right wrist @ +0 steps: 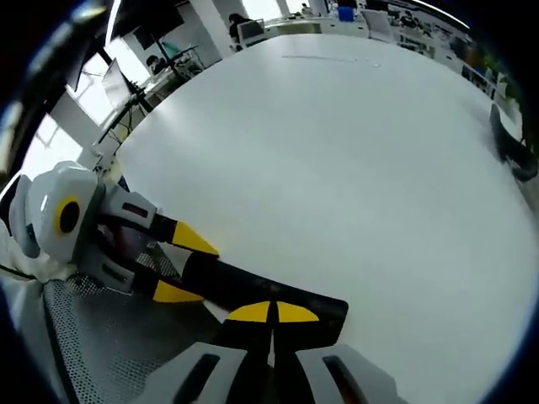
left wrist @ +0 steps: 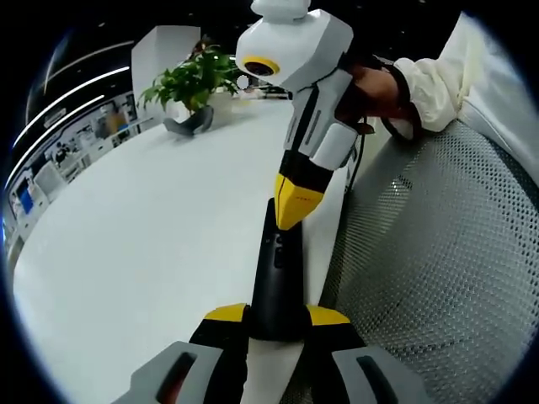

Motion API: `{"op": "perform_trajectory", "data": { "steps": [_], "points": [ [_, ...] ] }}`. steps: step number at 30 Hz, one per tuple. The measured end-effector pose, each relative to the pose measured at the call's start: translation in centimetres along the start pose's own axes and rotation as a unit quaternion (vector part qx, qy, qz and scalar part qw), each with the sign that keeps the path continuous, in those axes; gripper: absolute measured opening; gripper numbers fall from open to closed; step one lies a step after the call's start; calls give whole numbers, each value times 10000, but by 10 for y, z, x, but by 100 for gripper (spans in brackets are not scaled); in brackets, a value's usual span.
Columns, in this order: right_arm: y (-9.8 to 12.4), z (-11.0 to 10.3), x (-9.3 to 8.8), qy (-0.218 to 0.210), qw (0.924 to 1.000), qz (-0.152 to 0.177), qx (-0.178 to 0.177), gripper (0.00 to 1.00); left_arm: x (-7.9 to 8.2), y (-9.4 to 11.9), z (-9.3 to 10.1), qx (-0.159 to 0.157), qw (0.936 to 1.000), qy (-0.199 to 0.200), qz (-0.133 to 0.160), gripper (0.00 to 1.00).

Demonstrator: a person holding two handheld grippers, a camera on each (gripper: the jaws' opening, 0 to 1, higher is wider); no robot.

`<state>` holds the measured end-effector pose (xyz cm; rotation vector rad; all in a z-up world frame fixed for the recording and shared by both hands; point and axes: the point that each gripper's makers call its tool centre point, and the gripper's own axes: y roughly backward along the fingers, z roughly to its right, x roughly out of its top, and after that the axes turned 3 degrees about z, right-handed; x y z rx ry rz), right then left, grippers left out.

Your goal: Press the specified remote control buttons in sequence, fully releasing each button before pressing the next.

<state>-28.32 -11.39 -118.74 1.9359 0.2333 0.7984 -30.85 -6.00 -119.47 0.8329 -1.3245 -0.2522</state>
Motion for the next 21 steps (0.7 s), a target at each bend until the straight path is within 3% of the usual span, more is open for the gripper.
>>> {"op": "perform_trajectory", "data": {
  "steps": [16,21],
  "points": [
    [1,0,0,-225,9997,-24,36,0,0,0,0,11,10000,0,20,24],
    [3,4,-1,-250,9996,-80,-125,0,0,0,0,10,10000,1,23,24]
  ]
}}
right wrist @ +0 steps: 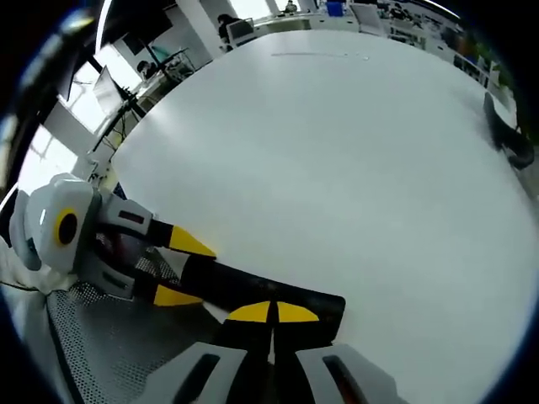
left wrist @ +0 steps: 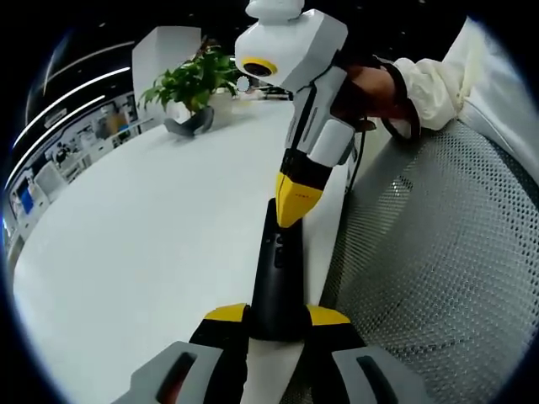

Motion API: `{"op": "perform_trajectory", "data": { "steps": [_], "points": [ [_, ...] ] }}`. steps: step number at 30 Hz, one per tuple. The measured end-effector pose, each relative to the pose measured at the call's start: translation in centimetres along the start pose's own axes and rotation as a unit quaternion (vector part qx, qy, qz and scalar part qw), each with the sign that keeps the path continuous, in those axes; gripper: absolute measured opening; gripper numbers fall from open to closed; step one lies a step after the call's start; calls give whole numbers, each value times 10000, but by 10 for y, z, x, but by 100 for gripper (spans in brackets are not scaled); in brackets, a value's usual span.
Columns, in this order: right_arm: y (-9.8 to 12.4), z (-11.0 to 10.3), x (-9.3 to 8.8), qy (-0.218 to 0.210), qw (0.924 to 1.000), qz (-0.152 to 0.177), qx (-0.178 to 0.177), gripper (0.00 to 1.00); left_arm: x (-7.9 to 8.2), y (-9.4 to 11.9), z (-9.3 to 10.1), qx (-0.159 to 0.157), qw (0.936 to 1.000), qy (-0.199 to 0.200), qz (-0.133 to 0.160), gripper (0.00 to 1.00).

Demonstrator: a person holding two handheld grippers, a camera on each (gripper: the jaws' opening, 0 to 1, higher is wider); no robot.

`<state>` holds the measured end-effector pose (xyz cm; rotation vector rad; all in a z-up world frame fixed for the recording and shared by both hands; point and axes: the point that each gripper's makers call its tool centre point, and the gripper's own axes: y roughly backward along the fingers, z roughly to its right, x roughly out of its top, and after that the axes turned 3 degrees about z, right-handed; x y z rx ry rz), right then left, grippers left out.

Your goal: Press the specified remote control buttons in sequence, fully releasing each button before pressing the next.

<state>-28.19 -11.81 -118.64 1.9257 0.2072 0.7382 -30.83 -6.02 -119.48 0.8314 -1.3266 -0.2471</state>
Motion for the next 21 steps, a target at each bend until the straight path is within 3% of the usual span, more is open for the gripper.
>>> {"op": "perform_trajectory", "data": {
  "steps": [6,21],
  "points": [
    [3,-1,-6,-407,9988,-232,159,0,0,0,0,-3,10000,3,8,24],
    [5,2,-10,-651,9973,-345,41,0,0,0,0,-4,10000,4,13,24]
  ]
}}
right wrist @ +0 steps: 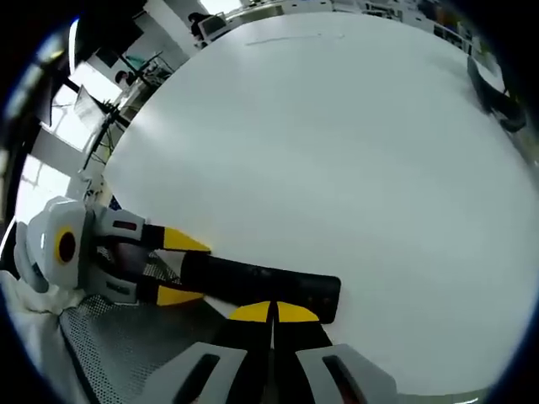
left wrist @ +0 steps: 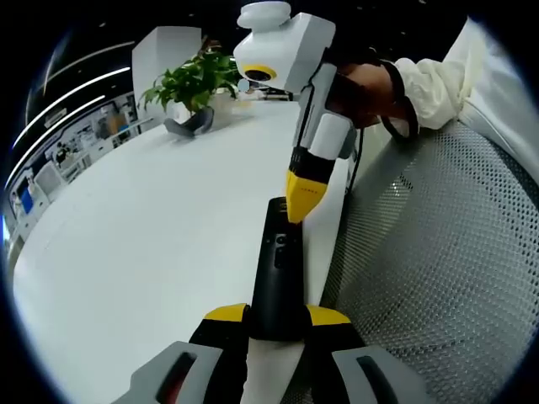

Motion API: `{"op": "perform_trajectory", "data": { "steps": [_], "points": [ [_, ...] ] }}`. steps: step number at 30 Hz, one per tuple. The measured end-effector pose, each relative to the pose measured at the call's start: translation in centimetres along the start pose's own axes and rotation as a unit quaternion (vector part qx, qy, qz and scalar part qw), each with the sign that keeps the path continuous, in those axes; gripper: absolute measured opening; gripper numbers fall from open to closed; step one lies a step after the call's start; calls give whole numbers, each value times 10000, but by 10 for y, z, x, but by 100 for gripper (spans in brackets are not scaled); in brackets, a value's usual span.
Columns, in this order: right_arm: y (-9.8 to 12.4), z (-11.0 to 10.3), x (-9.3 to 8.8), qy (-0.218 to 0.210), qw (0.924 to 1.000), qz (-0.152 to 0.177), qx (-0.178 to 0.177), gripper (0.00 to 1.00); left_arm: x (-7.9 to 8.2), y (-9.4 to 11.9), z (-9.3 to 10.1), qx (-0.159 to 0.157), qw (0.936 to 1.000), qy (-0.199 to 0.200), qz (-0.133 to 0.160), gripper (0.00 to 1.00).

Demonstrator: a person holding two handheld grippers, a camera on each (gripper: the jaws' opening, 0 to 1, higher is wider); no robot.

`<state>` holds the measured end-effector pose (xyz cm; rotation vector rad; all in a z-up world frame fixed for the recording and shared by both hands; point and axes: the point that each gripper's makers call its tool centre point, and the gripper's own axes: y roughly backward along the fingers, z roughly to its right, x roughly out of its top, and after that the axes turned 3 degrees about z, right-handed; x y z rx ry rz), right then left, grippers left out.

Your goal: Press the specified remote control buttons in sequence, fully releasing each button before pressing the next.

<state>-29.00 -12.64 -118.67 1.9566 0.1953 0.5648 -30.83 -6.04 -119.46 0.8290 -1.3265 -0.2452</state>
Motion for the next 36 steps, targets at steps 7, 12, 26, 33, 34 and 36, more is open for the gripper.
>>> {"op": "perform_trajectory", "data": {
  "steps": [7,12,26,33,34,36],
  "points": [
    [-1,0,-1,36,10000,-40,-29,0,0,0,0,-4,10000,7,9,25],
    [-2,1,-3,113,9999,-47,-58,0,0,0,0,-11,10000,8,9,25],
    [-2,2,-4,-173,9998,-62,92,0,1,-1,1,-25,10000,-19,30,25],
    [-2,2,-3,-299,9994,-83,150,0,1,-1,1,-41,10000,-49,36,25],
    [-3,2,-3,-340,9992,-81,173,0,1,-1,1,-42,10000,-53,32,25],
    [-3,3,-3,-386,9990,-80,207,0,1,-1,1,-45,10000,-59,29,25]
  ]
}}
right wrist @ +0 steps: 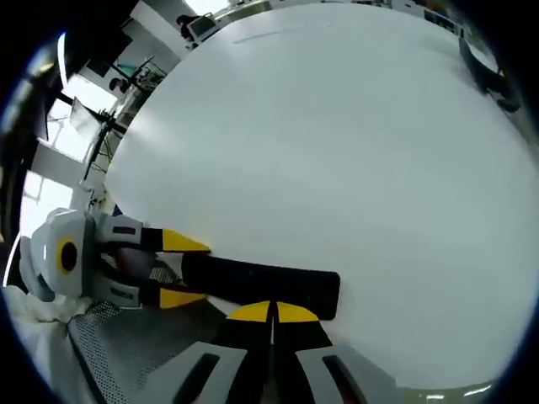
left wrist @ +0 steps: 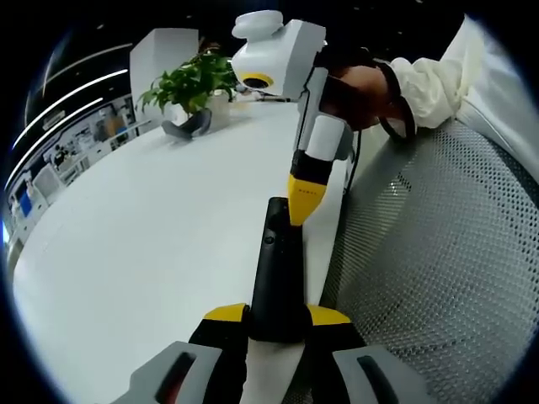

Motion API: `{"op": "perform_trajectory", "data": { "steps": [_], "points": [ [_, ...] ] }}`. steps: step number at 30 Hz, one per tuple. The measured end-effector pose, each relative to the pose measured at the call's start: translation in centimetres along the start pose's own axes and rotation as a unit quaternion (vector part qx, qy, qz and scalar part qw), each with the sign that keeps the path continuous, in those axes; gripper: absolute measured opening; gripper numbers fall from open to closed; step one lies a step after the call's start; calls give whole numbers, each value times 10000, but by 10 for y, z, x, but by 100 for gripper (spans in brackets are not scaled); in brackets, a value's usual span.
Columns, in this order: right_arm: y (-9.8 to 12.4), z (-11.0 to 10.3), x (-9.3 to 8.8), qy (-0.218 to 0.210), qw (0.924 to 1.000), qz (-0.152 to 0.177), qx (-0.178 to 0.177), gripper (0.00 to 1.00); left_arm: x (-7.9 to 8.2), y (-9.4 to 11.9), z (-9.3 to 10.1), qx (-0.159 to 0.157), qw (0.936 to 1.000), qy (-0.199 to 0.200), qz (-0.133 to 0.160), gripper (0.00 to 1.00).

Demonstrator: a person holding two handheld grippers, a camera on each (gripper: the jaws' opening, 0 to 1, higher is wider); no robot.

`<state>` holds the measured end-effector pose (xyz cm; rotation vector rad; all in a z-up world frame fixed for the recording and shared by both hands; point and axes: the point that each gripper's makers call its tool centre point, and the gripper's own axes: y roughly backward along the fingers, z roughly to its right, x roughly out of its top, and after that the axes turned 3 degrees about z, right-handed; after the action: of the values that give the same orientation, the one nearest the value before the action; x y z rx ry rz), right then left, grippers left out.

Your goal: Press the specified remote control buttons in sequence, fully releasing each button before pressing the next.

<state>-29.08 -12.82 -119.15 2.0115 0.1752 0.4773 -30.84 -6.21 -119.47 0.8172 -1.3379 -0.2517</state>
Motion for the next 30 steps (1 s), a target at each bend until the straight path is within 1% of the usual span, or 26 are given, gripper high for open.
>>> {"op": "perform_trajectory", "data": {
  "steps": [3,6,8,13,16,19,21,24,25,26,27,30],
  "points": [
    [0,0,0,-50,10000,-17,24,0,0,0,0,-3,10000,-7,0,25],
    [-1,-1,1,45,10000,-25,-35,0,0,0,0,-11,10000,-26,-10,25],
    [0,-1,3,154,9998,50,-113,0,0,0,1,-29,10000,-36,-20,25],
    [5,-2,13,183,9992,357,-45,0,0,0,1,-30,10000,-51,-39,24],
    [5,0,11,89,9995,313,-34,0,1,-1,1,-45,10000,-59,-36,24],
    [5,-2,11,97,9994,340,-14,0,1,-1,2,-66,9999,-62,-45,24],
    [4,-1,11,157,9992,351,-61,0,1,-1,2,-64,10000,-56,-43,24],
    [3,-5,9,209,9993,308,-30,0,1,-1,3,-62,10000,-53,-44,24],
    [1,-4,6,264,9994,225,-72,0,1,-1,3,-60,10000,-54,-43,25],
    [1,-1,4,369,9991,130,-191,0,1,-1,3,-57,10000,-51,-42,25],
    [3,-4,7,421,9988,203,-172,0,1,-1,3,-54,10000,-36,-41,25],
    [1,-4,6,483,9984,227,-208,0,1,-1,3,-53,10000,-38,-37,25]
  ]
}}
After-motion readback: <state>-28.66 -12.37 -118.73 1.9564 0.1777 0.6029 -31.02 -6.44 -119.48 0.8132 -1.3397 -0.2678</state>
